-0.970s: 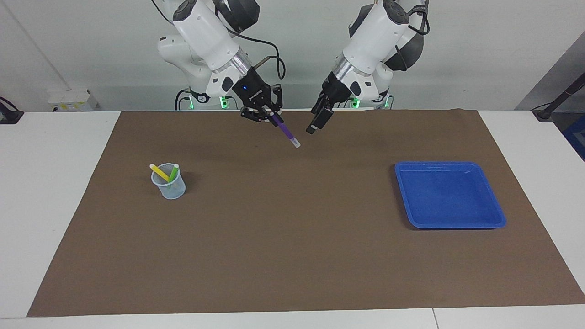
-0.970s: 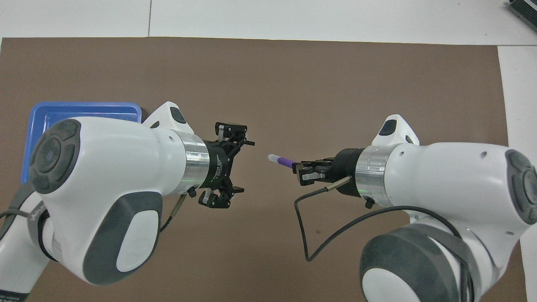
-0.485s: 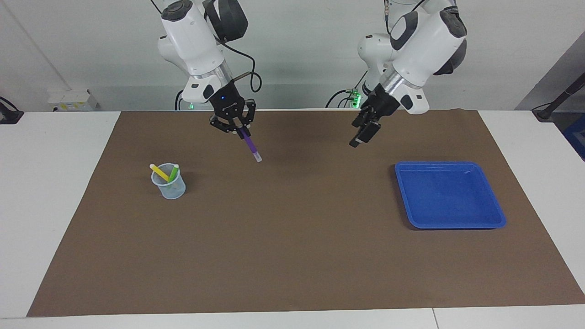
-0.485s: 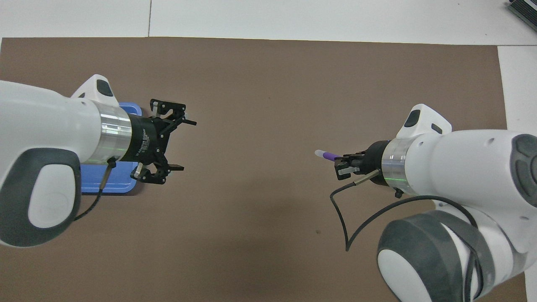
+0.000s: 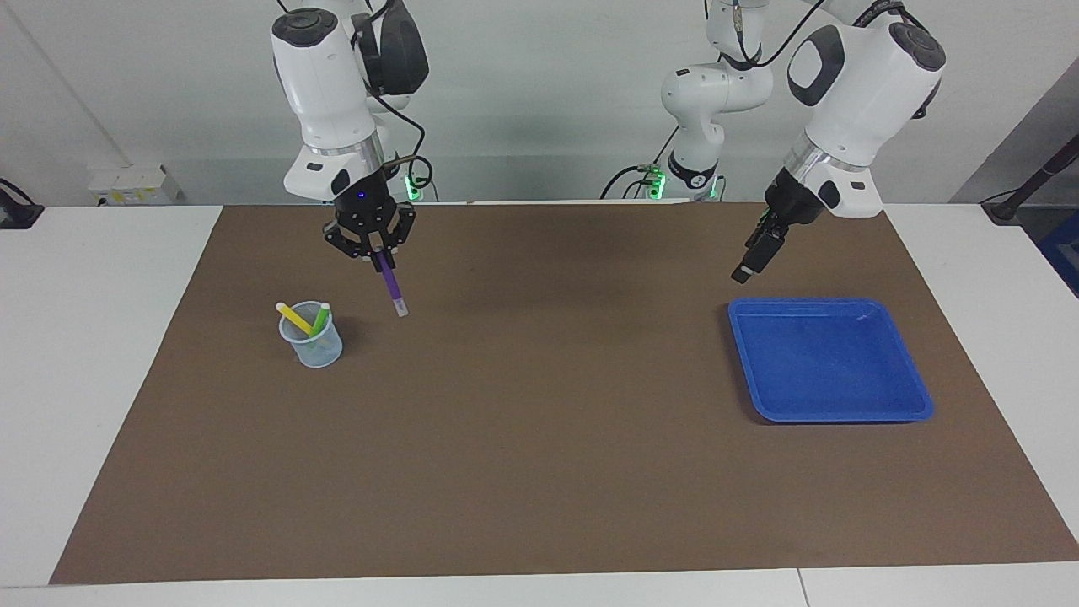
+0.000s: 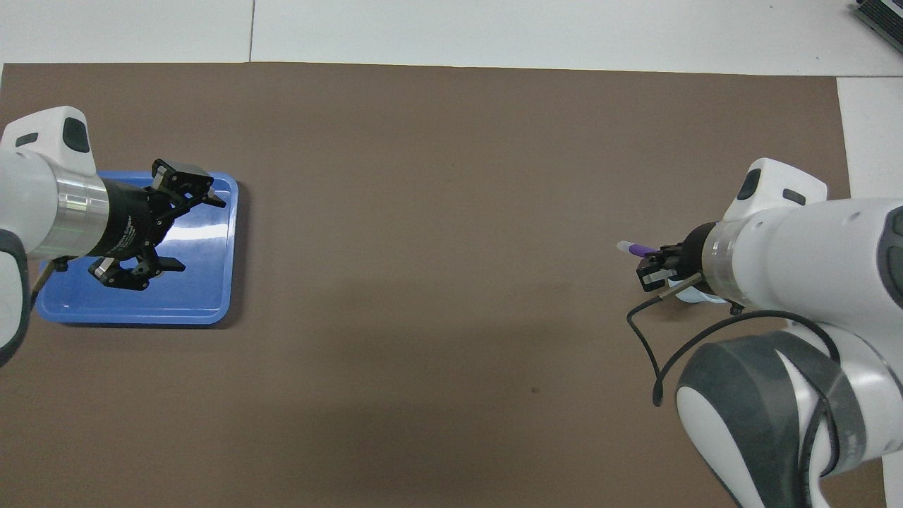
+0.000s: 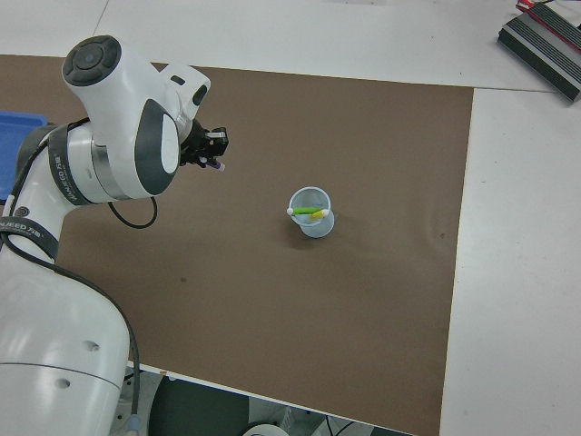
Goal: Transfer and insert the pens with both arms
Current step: 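Carry the purple pen to the cup while the left gripper returns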
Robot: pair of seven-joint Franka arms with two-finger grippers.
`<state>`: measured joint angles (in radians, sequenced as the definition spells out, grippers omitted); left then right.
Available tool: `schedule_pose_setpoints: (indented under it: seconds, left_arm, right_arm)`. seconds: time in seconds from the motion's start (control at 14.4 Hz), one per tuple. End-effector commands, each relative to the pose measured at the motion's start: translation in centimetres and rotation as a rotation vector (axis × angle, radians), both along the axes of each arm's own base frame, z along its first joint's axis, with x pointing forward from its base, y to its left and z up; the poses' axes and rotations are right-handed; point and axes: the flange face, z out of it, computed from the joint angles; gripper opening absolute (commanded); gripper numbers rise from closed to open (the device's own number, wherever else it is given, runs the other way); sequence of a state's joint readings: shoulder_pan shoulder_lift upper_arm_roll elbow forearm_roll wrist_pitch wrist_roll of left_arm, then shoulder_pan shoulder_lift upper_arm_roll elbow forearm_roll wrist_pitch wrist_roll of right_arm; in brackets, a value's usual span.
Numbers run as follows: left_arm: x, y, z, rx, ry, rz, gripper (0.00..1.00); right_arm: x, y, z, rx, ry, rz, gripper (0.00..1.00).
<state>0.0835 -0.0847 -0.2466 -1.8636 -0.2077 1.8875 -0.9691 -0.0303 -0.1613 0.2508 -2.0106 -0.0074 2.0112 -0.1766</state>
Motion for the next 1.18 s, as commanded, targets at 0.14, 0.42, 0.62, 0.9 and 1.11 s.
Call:
schedule_pose_setpoints:
  seconds: [0.14,0.42,0.62,0.9,1.11]
  left_arm:
    - [-0.3,6.1,0.2,0.068,0.002,-0.176,1.00]
    - [-1.3,9.7,1.3,0.172,0.069,-0.505,1.00]
    - [-1.3,11.1,0.7,0.162,0.103,-0.612,1.00]
    - [-0.7,12.4,2.2,0.179,0.118,-0.723,1.00]
    - [1.1,11.0,3.1,0.177,0.122,-0.760,1.00]
  right_arm:
    - [0.9,-3.9,0.3,-0.127,-0.004,0.079,0.00]
    - [1.3,-6.8,0.1,-0.180,-0.008,0.113,0.00]
    - [1.5,-8.3,-0.5,-0.203,-0.004,0.130,0.00]
    - [1.7,-9.7,-2.4,-0.215,0.035,0.126,0.00]
    - [1.5,-9.9,-3.7,-0.214,0.074,0.125,0.00]
